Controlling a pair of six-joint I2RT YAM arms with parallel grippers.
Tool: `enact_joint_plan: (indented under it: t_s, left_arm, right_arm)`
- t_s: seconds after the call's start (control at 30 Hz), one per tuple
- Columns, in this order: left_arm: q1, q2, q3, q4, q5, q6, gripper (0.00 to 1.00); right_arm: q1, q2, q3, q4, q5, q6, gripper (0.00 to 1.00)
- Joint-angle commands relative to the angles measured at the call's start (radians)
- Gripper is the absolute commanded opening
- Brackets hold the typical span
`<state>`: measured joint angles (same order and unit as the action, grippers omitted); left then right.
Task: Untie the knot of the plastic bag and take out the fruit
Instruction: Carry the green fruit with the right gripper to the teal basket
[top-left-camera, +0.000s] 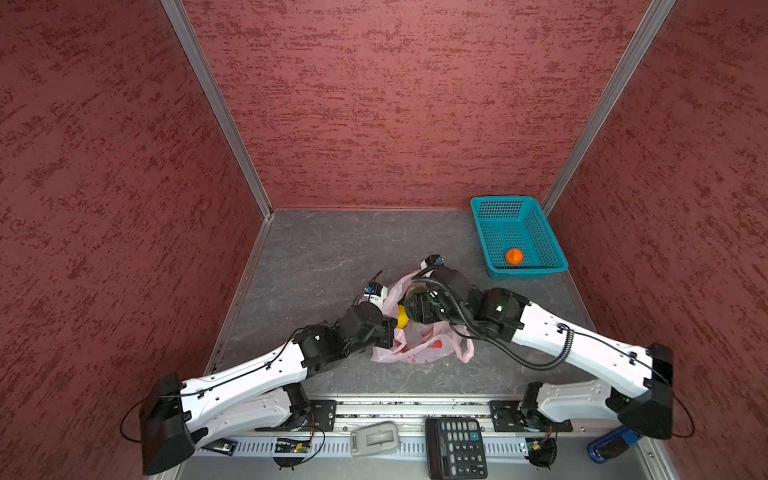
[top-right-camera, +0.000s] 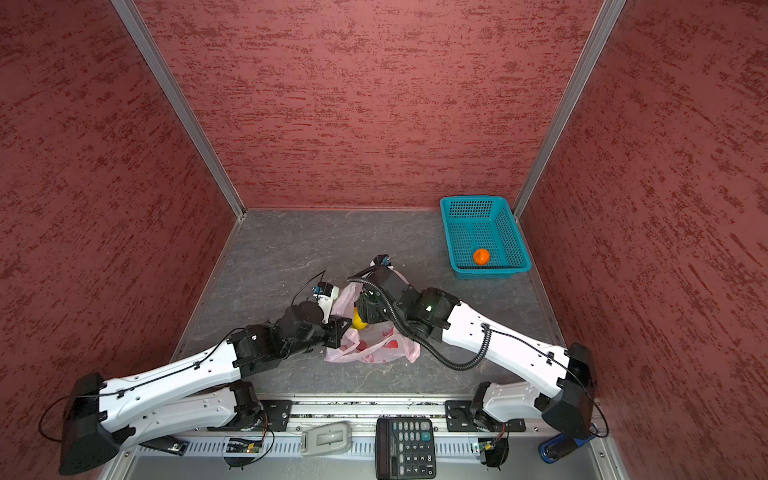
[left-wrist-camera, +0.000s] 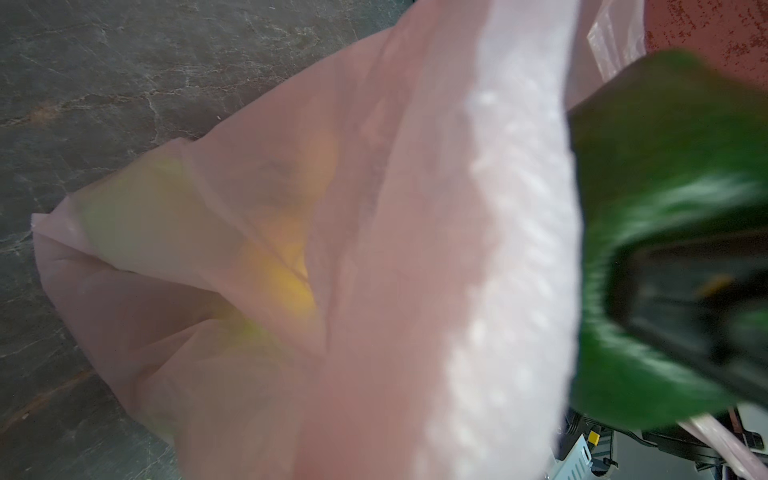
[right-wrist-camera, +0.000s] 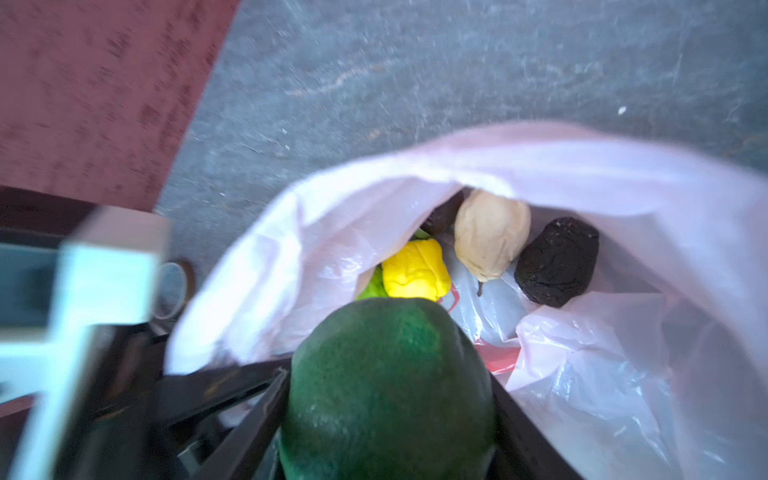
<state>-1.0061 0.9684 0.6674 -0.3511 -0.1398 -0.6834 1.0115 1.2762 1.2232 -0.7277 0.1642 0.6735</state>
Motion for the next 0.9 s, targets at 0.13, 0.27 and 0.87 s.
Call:
enact_joint_plan:
  t_s: [0.13, 0.27, 0.87]
  left_arm:
    - [0.0, 0.004, 0.01, -0.003, -0.012, 0.002, 0.0]
    - [-0.001, 0.01, 0.013, 0.0, -0.007, 0.003, 0.0]
    - [-0.015, 0.043, 0.028, 0.008, -0.019, -0.001, 0.0]
  right_arm:
    - [-0.035, -0.083, 0.124, -0.161, 0.123, -0.019, 0.48]
    - [-0.19, -0.123, 0.129, -0.146, 0.1, -0.067, 0.47]
    - [-1.004, 0.142, 0.056, 0.228, -0.167, -0.259, 0.44]
